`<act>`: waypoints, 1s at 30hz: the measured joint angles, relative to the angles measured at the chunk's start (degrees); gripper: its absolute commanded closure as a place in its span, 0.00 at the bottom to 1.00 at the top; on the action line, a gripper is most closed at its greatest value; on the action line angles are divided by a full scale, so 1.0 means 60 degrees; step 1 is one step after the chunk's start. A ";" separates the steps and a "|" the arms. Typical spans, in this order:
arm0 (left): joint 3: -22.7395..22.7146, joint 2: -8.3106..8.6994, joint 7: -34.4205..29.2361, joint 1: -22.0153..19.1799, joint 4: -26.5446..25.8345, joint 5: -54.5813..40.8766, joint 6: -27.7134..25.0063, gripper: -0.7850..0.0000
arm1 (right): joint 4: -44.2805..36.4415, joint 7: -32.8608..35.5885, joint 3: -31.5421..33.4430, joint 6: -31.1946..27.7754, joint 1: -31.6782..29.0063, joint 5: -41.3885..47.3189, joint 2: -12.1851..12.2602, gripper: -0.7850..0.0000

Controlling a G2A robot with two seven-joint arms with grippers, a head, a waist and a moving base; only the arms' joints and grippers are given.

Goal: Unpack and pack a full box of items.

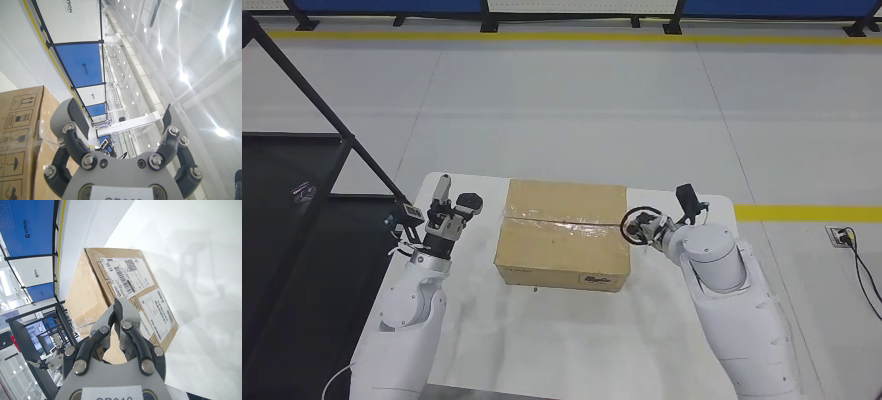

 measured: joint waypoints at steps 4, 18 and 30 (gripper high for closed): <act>0.0040 -0.0003 0.0004 -0.0014 -0.0016 0.0052 0.0025 0.00 | -0.0069 -0.0062 0.0077 -0.0052 -0.0155 0.0125 0.0037 1.00; 0.0101 -0.0011 0.0052 -0.0011 0.0045 0.0102 0.0046 0.00 | 0.0288 -0.0420 0.0113 -0.0432 -0.0213 0.0723 0.0075 1.00; -0.0202 0.0020 0.0222 -0.0198 0.0268 -0.0112 -0.0002 0.00 | -0.0663 -0.3736 0.1679 -0.1600 -0.1191 0.2954 -0.0042 0.00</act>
